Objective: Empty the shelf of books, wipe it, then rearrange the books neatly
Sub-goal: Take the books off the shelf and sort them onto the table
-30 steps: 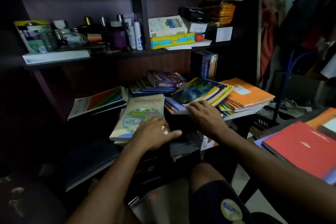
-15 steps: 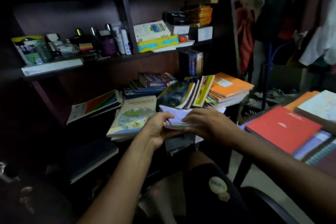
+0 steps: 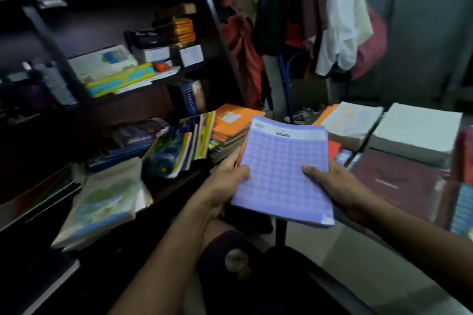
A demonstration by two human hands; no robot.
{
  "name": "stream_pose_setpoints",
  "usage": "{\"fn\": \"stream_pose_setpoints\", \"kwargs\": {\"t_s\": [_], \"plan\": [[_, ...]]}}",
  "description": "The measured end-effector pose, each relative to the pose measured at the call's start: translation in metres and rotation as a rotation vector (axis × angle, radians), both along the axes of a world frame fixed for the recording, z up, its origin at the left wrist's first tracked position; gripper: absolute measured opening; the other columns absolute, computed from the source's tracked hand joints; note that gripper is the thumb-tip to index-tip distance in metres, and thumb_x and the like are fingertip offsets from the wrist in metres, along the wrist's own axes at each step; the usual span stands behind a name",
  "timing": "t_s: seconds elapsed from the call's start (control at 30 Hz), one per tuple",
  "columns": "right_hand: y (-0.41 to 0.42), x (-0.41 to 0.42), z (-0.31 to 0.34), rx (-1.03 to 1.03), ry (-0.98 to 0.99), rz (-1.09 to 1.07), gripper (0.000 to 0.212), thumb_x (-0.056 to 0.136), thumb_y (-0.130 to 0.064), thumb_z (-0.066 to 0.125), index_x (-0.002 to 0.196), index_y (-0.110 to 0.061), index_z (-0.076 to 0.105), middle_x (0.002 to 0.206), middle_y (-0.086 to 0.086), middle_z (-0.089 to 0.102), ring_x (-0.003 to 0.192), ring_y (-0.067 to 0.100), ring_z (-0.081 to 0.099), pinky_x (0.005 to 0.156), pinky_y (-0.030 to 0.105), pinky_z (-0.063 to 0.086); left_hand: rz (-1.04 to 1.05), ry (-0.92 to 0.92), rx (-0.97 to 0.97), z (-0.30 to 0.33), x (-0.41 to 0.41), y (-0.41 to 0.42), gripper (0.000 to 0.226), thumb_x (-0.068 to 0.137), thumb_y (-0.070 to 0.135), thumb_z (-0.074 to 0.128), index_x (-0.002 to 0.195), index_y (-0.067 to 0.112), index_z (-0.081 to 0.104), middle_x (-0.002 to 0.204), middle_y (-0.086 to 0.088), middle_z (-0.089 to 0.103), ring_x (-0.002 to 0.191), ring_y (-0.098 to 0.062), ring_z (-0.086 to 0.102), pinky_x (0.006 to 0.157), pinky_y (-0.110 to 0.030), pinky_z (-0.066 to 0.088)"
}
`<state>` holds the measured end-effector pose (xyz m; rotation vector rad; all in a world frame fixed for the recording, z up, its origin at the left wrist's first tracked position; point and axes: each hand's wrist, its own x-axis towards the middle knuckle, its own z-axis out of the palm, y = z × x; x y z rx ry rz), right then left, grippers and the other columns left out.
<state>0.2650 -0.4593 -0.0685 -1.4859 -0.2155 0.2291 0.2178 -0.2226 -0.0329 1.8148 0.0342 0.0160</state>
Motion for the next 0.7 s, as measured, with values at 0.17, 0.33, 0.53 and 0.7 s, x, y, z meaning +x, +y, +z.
{"fn": "stream_pose_setpoints", "kwargs": {"t_s": [0.17, 0.33, 0.53, 0.7], "plan": [[-0.025, 0.067, -0.014, -0.108, 0.097, -0.201, 0.026, 0.093, -0.013, 0.071, 0.117, -0.005, 0.069, 0.113, 0.012, 0.074, 0.092, 0.026, 0.073, 0.083, 0.045, 0.059, -0.041, -0.053, 0.421, -0.008, 0.108, -0.029, 0.061, 0.092, 0.019, 0.062, 0.15, 0.021, 0.044, 0.144, 0.007, 0.052, 0.125, -0.007, 0.049, 0.096, -0.021, 0.038], [-0.052, 0.097, -0.015, -0.189, 0.196, -0.224, 0.019, 0.094, -0.011, 0.07, 0.11, -0.002, 0.071, 0.107, 0.01, 0.074, 0.084, 0.022, 0.072, 0.063, 0.031, 0.055, -0.102, 0.083, 0.828, -0.042, 0.164, -0.044, 0.057, 0.095, 0.041, 0.064, 0.14, 0.011, 0.048, 0.146, -0.019, 0.049, 0.13, -0.035, 0.05, 0.102, -0.041, 0.043], [-0.07, 0.091, 0.003, -0.174, 0.168, -0.297, 0.016, 0.095, -0.008, 0.067, 0.11, -0.003, 0.071, 0.104, 0.01, 0.075, 0.078, 0.019, 0.074, 0.06, 0.029, 0.057, -0.087, 0.144, 0.903, -0.047, 0.153, -0.075, 0.063, 0.095, 0.074, 0.037, 0.118, 0.018, 0.056, 0.15, -0.011, 0.042, 0.147, -0.03, 0.029, 0.118, -0.057, 0.008], [-0.11, 0.057, 0.028, -0.109, 0.165, -0.326, 0.011, 0.096, -0.003, 0.063, 0.104, -0.001, 0.069, 0.094, 0.01, 0.075, 0.071, 0.018, 0.075, 0.054, 0.026, 0.058, -0.193, 0.072, 0.749, -0.036, 0.124, -0.123, 0.08, 0.087, 0.079, 0.046, 0.141, 0.02, 0.044, 0.147, -0.003, 0.052, 0.135, -0.027, 0.046, 0.118, -0.051, 0.021]]}}
